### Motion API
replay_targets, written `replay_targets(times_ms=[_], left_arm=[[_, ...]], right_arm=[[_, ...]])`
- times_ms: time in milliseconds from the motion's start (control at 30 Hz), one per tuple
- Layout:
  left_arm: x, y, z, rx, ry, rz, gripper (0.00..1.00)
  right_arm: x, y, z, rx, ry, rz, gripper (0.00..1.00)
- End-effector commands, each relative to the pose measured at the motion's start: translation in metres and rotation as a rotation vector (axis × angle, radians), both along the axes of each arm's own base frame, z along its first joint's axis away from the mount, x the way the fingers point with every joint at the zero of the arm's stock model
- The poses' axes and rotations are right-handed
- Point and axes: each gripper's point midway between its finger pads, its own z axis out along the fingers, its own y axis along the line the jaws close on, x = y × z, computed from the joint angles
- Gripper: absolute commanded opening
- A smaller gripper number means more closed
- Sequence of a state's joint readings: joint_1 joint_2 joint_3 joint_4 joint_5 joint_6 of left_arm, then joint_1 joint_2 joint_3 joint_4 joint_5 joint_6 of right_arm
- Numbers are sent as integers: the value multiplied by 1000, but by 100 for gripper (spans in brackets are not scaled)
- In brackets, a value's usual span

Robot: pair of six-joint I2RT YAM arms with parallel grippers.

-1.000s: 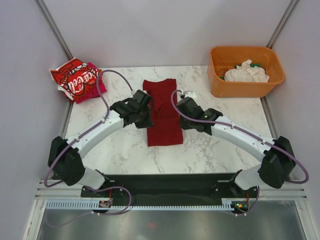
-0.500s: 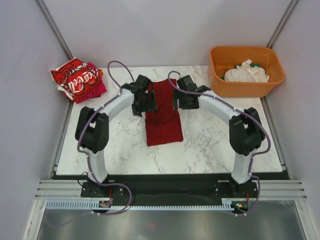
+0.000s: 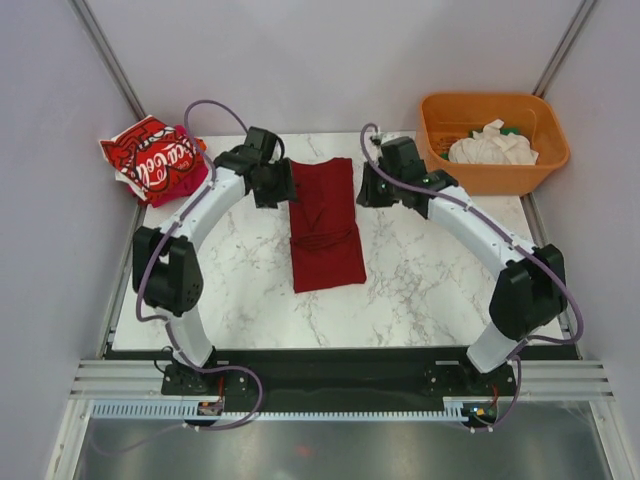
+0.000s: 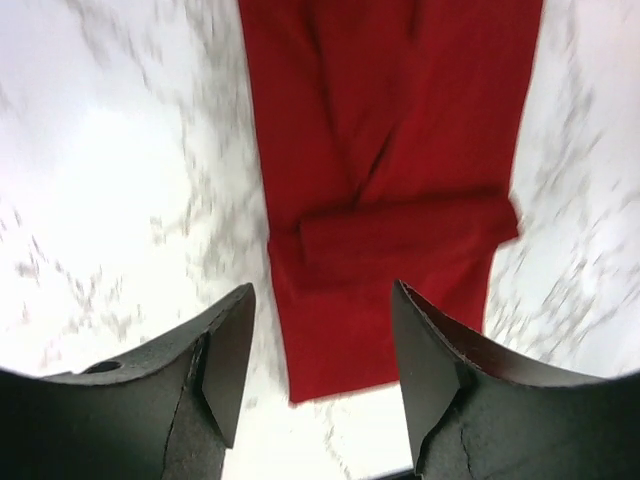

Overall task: Fold and stack the t-shirts
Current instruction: Fold the tshirt

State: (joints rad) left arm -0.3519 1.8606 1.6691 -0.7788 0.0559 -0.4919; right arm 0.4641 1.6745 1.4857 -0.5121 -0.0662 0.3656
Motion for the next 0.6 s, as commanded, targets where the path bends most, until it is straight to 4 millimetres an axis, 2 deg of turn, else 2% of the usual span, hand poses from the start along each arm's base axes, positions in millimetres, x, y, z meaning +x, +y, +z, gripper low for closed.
replay_targets(times_ms=[0,33,67,100,133,167,233,267,333,367,567], left_arm=[[-52,-4,-16,11,39,-94,63],[-69,-8,-12,9,32,-121,63],[-92,-4,-34,33,93,-135,63],[-105,-3,-40,40,110,-149,63],[-89,-31,-23,-74,-7,-130,39],[-102,-30,-39,-71,20,-132,39],[-109,-41,-47,-93,8,-143,37],[-116,-41,-59,-84,34,-145,37],[-118,-45,-68,-88,44,-149,36],[-120,-45,-77,-79,64,-148,35],[-124,-50,-101,-62,98,-158,32]], right_arm=[[-48,45,-51,82,132,196,26],[-57,53,-62,81,156,219,22],[-60,60,-72,88,181,236,20],[-61,65,-76,96,193,242,19],[-64,74,-78,101,199,264,18],[-63,80,-85,103,207,271,18],[-63,95,-86,108,203,299,17],[-63,99,-99,98,232,300,17],[-61,107,-104,102,245,316,16],[-62,107,-115,92,268,312,15],[-50,112,-139,66,294,293,15]])
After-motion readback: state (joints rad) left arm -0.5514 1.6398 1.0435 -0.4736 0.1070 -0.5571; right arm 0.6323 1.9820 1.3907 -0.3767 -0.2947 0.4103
